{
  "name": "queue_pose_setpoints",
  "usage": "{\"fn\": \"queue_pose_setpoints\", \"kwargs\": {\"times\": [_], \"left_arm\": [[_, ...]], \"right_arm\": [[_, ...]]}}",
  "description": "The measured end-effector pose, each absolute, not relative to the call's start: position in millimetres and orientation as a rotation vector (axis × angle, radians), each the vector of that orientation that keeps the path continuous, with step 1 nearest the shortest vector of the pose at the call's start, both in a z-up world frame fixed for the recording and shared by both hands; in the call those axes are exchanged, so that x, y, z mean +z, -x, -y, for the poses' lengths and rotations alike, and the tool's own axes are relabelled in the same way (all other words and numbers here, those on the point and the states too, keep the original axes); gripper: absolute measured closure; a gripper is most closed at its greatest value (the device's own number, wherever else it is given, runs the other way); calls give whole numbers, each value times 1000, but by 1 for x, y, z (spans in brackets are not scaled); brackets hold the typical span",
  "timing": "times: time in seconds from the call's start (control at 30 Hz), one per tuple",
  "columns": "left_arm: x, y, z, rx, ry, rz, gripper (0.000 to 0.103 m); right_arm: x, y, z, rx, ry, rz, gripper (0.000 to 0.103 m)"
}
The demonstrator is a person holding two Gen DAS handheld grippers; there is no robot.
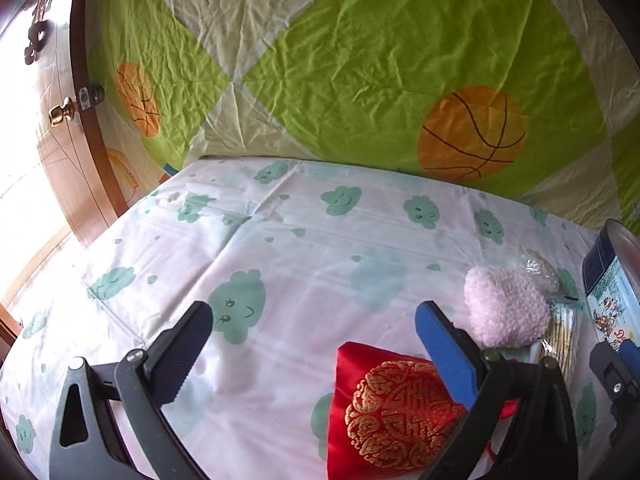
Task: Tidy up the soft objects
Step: 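Grasp the red drawstring pouch with the left tool while the right tool grasps the cotton swab bag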
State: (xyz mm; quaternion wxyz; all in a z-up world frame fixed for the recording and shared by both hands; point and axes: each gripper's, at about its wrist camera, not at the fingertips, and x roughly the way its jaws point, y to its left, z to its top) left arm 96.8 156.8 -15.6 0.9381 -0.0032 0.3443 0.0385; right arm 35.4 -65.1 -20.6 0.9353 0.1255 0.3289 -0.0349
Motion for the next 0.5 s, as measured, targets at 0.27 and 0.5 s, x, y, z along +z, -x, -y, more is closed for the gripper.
{"fn": "queue_pose_setpoints", "kwargs": {"times": [0.27, 0.5], "left_arm": [[-11, -93, -160, -18, -41, -678, 0], [-15, -74, -123, -226, -282, -629, 0]], "right_arm": [[-39, -75, 45, -53, -279, -842, 18], [-34, -68, 41, -9, -135, -870, 57]]}}
